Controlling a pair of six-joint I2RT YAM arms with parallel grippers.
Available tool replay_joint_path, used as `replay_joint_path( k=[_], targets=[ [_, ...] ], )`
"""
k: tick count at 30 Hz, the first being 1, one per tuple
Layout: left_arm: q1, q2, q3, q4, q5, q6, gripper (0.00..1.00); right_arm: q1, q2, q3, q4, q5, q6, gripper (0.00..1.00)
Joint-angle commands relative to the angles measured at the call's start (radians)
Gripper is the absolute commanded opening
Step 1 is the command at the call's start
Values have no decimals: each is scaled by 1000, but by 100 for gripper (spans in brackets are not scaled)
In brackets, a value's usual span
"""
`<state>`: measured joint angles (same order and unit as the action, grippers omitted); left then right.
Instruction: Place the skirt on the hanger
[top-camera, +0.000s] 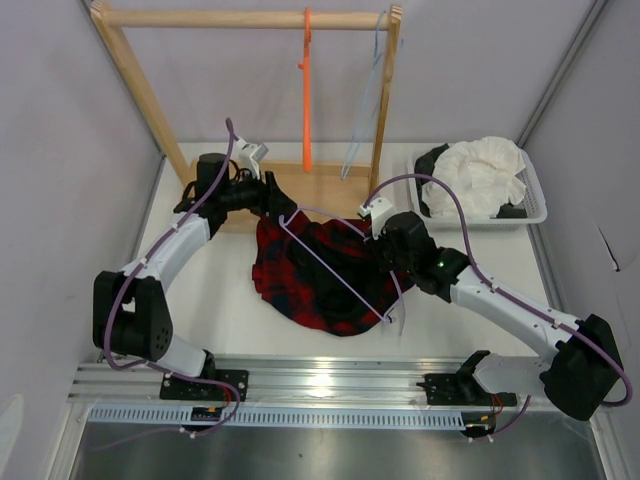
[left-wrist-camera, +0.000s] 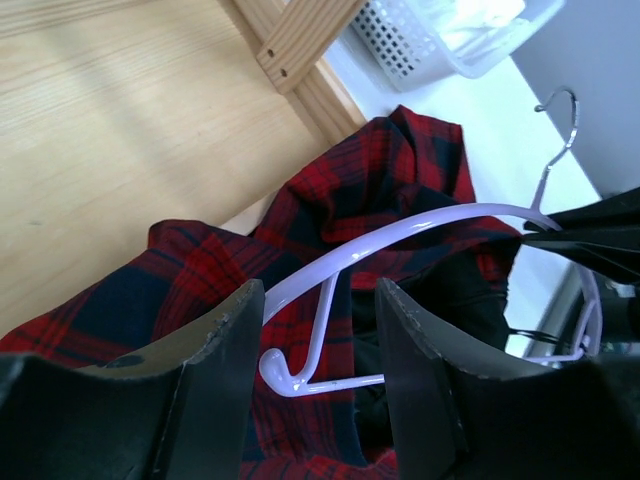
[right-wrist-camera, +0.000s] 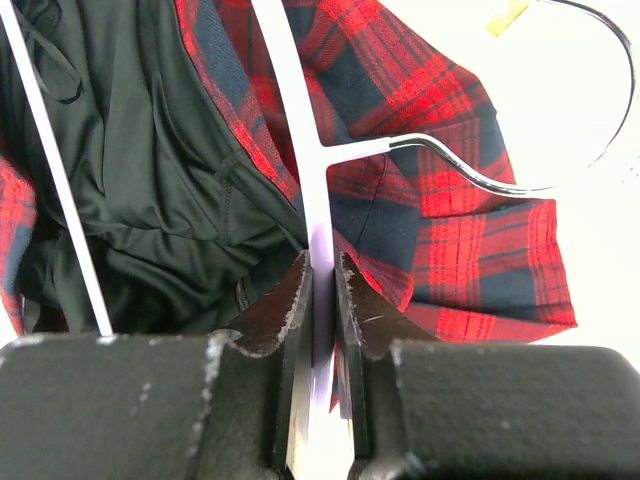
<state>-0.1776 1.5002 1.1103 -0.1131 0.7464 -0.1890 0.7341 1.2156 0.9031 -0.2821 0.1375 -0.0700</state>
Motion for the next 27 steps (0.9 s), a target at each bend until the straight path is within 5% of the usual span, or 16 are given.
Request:
replay_joint_path(
  k=[1, 8, 12, 15, 20, 27],
  targets=[
    [-13, -66, 16, -43, -119, 42, 54, 4, -48, 20, 46, -5, -11, 0],
    [-14, -106, 28, -59, -156, 25, 54, -4, -37, 34, 35, -45, -37, 0],
    [-13, -167, 13, -106, -434, 3, 55, -10, -70, 28, 43, -102, -43, 0],
    [-13, -204, -24, -88, -479, -6, 58, -12, -77, 33, 38, -154, -47, 0],
    [-10, -172, -59, -33, -337, -41, 57, -15, -67, 66, 8, -228, -62, 0],
    [-3, -97, -87, 75, 94, -84, 55, -19, -91, 79, -32, -274, -82, 0]
  ],
)
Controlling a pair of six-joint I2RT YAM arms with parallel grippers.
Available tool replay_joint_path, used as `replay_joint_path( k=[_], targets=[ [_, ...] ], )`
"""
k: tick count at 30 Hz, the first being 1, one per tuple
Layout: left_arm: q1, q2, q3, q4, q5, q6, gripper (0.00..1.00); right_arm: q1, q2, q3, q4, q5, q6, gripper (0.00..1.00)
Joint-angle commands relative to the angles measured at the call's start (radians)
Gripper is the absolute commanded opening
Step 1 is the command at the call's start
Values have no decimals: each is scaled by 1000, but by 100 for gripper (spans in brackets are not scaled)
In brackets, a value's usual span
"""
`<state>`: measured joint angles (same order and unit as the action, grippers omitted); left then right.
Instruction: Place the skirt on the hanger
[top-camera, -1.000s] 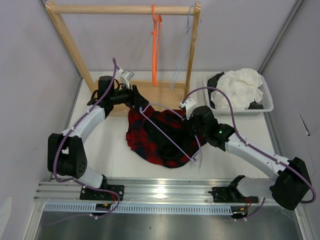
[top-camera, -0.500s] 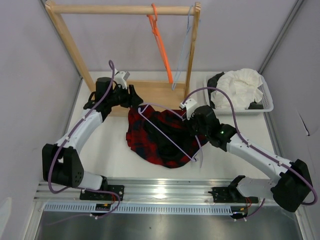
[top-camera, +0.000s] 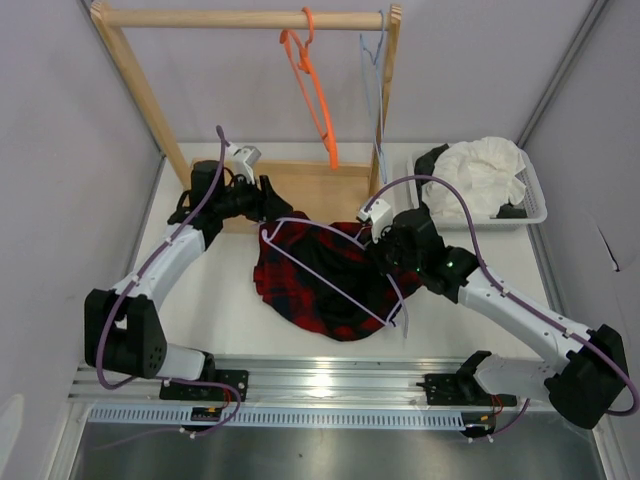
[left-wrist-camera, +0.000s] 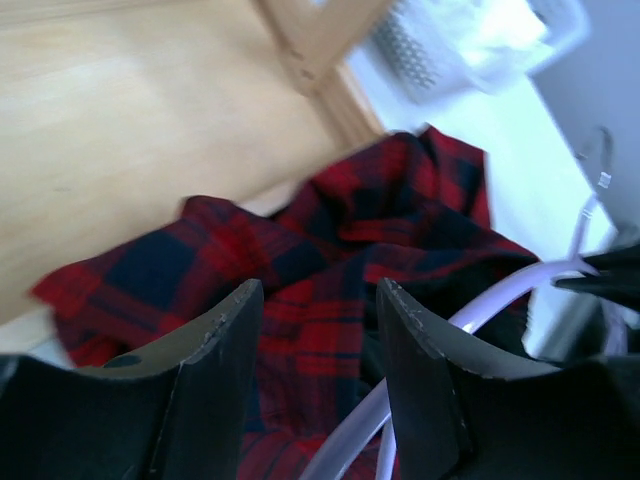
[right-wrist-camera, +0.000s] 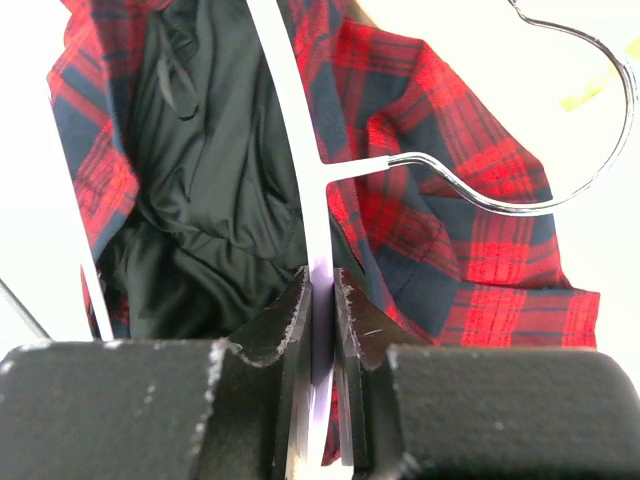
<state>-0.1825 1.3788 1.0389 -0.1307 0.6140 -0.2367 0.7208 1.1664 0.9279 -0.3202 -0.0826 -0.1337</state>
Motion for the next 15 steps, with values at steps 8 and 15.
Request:
replay_joint_path(
  k=[8, 15],
  targets=[
    [-20, 62, -33, 111, 392, -26, 53, -11, 9, 80, 6, -37, -26, 0],
    [-23, 78, -50, 163, 447, -46, 55, -20, 26, 68, 27, -22, -27, 0]
  ],
)
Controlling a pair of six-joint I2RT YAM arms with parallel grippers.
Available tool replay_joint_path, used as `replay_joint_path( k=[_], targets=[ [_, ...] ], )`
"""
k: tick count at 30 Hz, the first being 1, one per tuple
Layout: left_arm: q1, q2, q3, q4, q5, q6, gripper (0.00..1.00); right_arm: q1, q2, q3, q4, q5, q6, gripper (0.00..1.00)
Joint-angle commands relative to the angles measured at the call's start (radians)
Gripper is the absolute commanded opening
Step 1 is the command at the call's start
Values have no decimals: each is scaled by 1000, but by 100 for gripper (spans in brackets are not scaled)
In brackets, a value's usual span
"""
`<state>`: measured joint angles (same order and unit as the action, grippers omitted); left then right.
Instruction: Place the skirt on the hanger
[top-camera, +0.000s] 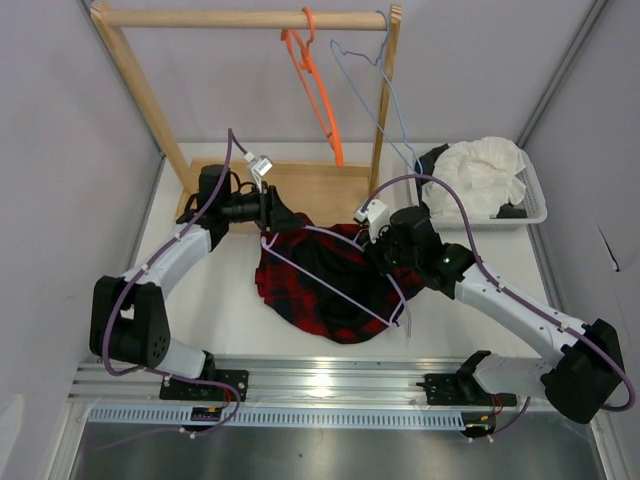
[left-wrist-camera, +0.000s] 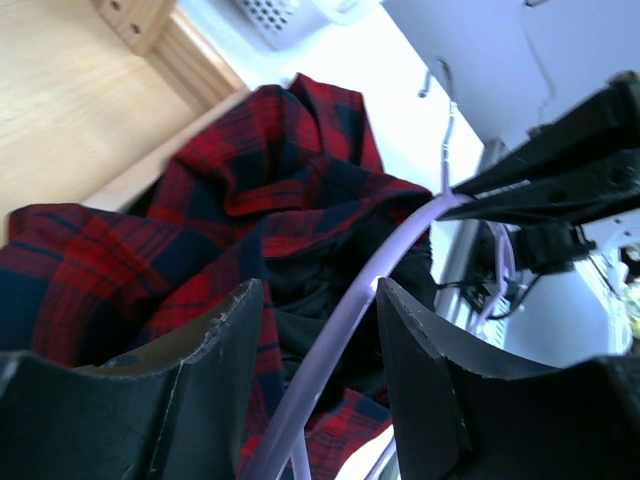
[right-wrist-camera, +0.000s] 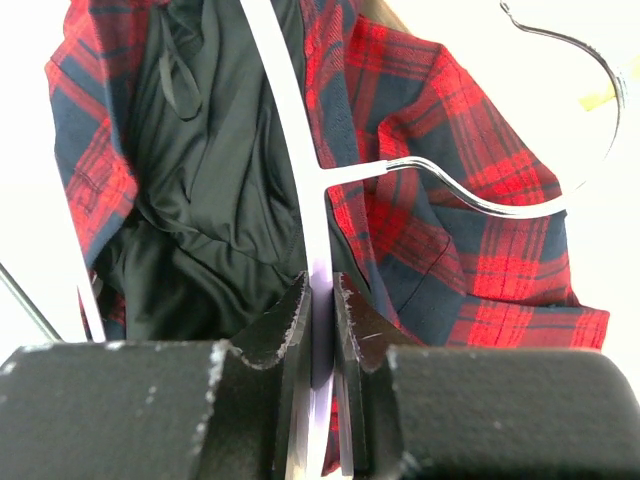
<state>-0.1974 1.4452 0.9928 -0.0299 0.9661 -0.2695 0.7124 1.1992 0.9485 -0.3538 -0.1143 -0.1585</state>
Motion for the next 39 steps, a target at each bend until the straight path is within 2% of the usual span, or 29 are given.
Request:
replay_joint_path(
  k=[1, 7, 11, 17, 18, 22, 31, 39],
  targets=[
    [-10, 17, 1, 53, 115, -13, 55, -14, -10, 41, 64, 8, -3, 0],
    [-27, 58, 21, -31, 145, 47, 53, -37, -13, 36, 91, 11, -1, 0],
    [-36, 73, 36, -56, 148, 64, 46, -44, -6, 35, 105, 31, 10, 0],
    [-42, 98, 49, -62, 166, 64, 22, -51, 0, 29, 119, 50, 42, 0],
    [-45, 101, 49, -59, 168, 64, 14, -51, 0, 27, 119, 47, 45, 0],
    [-51, 116, 64, -67, 172, 67, 1, -53, 2, 22, 133, 62, 59, 0],
    [-65, 112, 49, -9, 180, 67, 0, -53, 22, 32, 112, 74, 94, 1],
    [-74, 101, 1, 116, 178, 44, 0, -64, 43, 39, 134, -5, 186, 25]
  ],
)
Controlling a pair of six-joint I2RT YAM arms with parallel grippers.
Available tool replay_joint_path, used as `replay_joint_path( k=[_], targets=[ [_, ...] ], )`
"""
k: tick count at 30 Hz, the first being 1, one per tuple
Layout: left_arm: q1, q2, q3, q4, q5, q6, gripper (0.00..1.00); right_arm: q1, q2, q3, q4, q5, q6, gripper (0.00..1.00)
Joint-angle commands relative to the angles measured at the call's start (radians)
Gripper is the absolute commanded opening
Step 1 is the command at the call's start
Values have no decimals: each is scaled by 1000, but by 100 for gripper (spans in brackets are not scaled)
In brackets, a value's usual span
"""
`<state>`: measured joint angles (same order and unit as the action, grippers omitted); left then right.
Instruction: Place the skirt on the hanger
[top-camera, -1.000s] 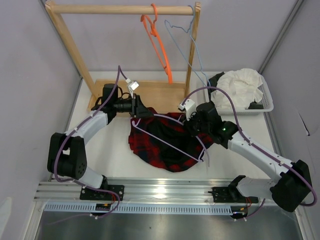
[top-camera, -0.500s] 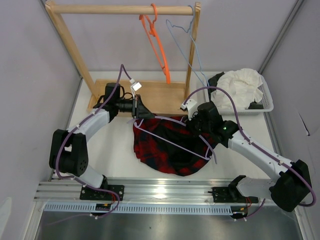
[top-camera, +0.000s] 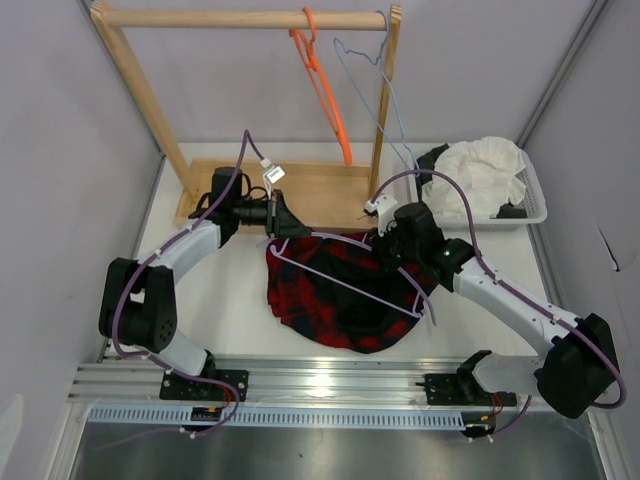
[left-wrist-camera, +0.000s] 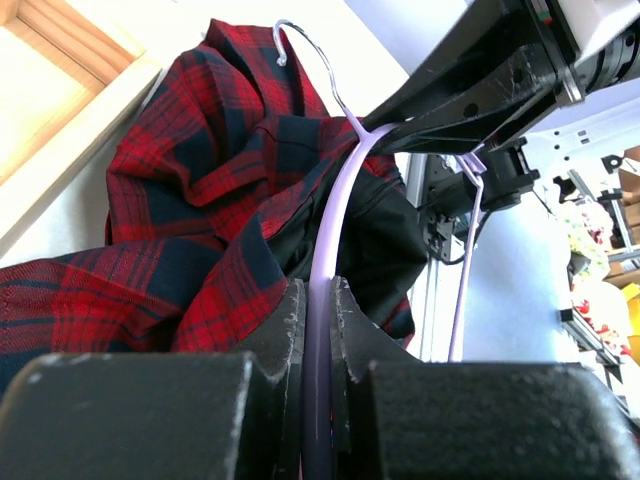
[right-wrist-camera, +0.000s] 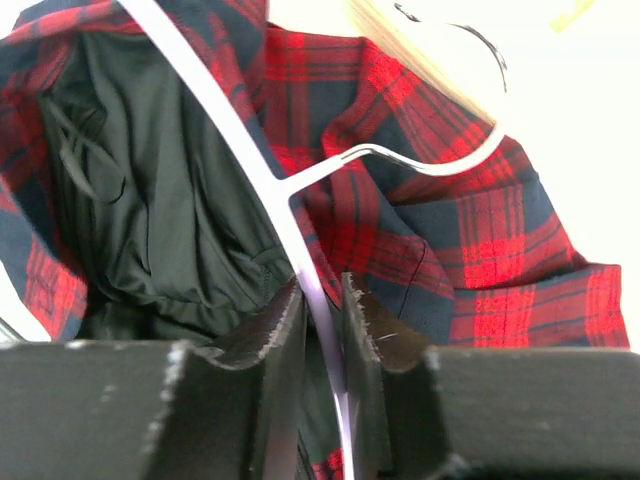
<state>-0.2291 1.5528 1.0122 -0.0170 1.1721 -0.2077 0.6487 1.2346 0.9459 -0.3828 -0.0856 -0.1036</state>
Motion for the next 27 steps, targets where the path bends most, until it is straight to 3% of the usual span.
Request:
replay_joint_path(
  k=[1, 5, 10, 19, 27],
  targets=[
    [-42, -4, -18, 109, -29, -22, 0, -6, 11, 40, 166, -64, 140, 28],
    [-46, 6, -27, 146, -25, -29, 0, -47, 26, 42, 191, -149, 186, 43],
    [-46, 7, -34, 164, -29, -35, 0, -127, 40, 34, 252, -317, 274, 51],
    [-46, 4, -40, 204, -23, -53, 0, -274, 121, 37, 257, -503, 377, 54],
    [-46, 3, -38, 209, -29, -53, 0, -368, 141, -9, 363, -719, 498, 59]
  ],
)
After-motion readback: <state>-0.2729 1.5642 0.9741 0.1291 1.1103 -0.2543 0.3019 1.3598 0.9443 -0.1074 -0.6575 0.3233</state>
